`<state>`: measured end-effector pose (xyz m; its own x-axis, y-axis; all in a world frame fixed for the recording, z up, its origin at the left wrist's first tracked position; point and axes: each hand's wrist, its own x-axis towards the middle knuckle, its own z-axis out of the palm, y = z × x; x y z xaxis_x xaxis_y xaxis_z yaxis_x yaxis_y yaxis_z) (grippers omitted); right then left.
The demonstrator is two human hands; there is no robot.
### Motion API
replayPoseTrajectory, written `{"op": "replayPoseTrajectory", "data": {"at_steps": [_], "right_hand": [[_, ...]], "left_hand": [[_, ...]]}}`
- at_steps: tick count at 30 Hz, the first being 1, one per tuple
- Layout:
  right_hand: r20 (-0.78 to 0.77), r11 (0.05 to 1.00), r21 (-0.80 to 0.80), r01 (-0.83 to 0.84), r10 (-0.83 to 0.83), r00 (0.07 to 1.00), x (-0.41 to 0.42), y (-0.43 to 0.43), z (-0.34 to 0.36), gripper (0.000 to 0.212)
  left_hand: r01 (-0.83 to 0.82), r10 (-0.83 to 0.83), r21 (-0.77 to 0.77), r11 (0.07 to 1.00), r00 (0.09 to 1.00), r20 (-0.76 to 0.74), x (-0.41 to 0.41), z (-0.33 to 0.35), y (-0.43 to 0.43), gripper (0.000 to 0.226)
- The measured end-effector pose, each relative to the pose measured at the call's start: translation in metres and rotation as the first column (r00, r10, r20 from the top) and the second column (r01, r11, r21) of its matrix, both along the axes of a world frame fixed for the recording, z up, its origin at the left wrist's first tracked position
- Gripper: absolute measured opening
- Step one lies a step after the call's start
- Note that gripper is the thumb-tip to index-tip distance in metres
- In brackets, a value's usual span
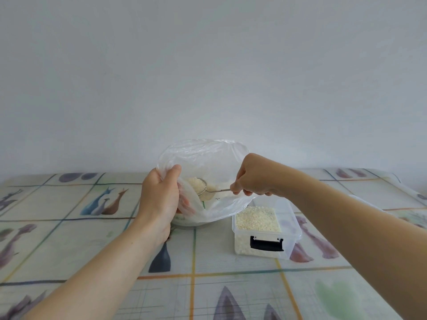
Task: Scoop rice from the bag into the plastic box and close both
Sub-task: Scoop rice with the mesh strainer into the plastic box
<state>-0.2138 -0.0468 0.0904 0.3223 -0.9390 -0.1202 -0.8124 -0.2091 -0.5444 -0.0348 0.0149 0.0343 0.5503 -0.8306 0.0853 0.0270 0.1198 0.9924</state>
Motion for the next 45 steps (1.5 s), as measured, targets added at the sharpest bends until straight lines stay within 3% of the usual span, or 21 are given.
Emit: {"op": "replayPoseTrajectory", "data": {"at_steps": [33,45], "right_hand": [[0.051,0.995,0.005,0.104,-0.104,0.993,-0.084,0.031,0.027,0.017],[0.023,0.983,-0.010,0.181,-0.181,0.983,-0.146,0.053,0.034,0.015]], "left_hand": [[0.041,-0.046,0.062,0.997,0.996,0.081,-0.028,0.005,0.001,0.033],[-0.033,0.025,0.072,0.997,0.994,0.108,-0.038,0.000,-0.007,0.021]]}}
